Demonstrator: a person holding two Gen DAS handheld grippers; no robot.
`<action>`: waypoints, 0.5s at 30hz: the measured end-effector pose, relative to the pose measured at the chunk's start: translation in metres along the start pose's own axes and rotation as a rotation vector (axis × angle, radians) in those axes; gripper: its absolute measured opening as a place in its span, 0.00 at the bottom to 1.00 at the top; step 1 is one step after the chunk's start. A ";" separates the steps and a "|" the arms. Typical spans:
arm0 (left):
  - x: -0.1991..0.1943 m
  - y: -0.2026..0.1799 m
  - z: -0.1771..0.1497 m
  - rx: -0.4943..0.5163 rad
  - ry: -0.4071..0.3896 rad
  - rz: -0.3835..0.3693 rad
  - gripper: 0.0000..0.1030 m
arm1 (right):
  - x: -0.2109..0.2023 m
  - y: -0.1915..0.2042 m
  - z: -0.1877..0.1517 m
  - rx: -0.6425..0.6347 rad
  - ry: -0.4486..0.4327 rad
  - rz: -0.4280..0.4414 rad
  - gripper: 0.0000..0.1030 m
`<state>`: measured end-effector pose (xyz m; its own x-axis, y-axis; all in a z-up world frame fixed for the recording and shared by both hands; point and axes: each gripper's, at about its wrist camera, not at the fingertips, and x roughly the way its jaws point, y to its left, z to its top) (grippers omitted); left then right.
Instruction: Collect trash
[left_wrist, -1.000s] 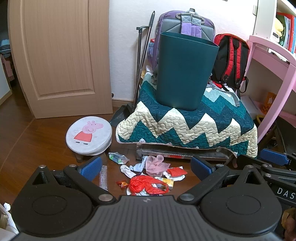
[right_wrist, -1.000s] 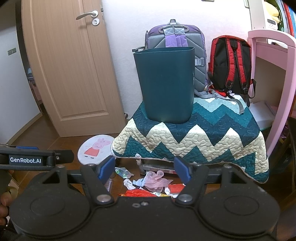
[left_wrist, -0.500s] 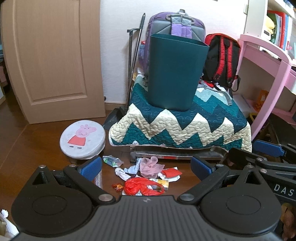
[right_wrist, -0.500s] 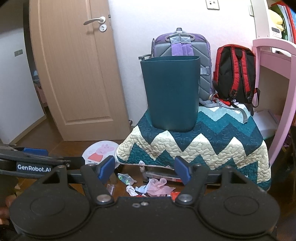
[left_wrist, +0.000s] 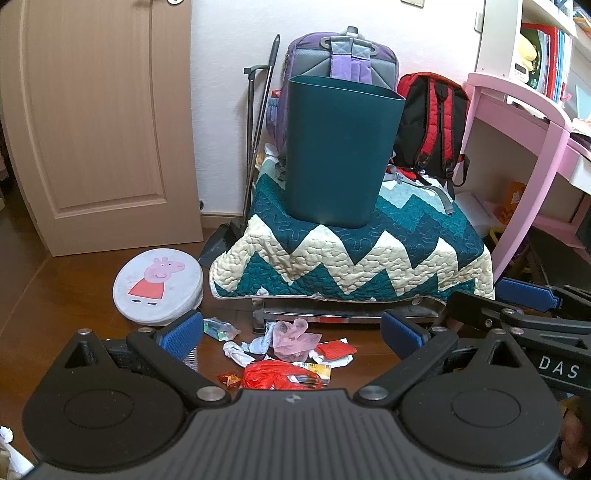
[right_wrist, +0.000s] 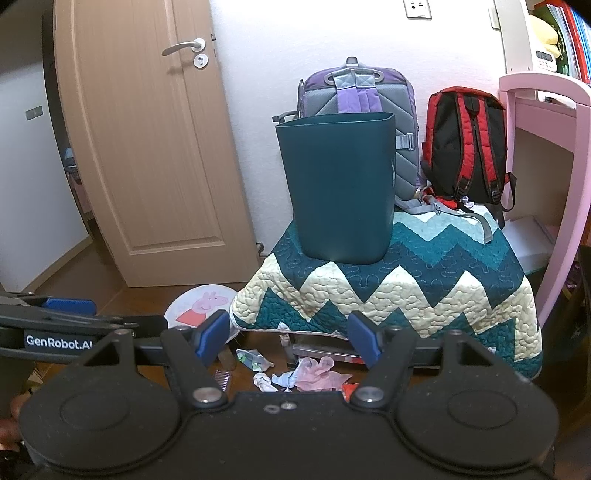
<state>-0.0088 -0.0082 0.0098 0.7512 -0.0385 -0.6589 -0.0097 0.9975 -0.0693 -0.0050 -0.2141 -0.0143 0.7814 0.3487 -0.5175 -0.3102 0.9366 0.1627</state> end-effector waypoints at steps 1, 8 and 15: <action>0.001 -0.001 0.001 0.000 0.000 0.000 1.00 | 0.000 0.000 0.000 -0.001 0.000 0.000 0.68; 0.001 -0.002 -0.001 -0.002 0.003 -0.001 1.00 | 0.000 0.000 0.000 0.001 0.001 0.000 0.68; 0.002 -0.001 -0.003 -0.011 0.011 -0.008 1.00 | 0.000 0.000 -0.001 0.000 0.003 0.000 0.68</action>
<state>-0.0094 -0.0097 0.0069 0.7441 -0.0468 -0.6664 -0.0113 0.9965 -0.0825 -0.0054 -0.2144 -0.0148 0.7798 0.3481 -0.5202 -0.3099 0.9368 0.1624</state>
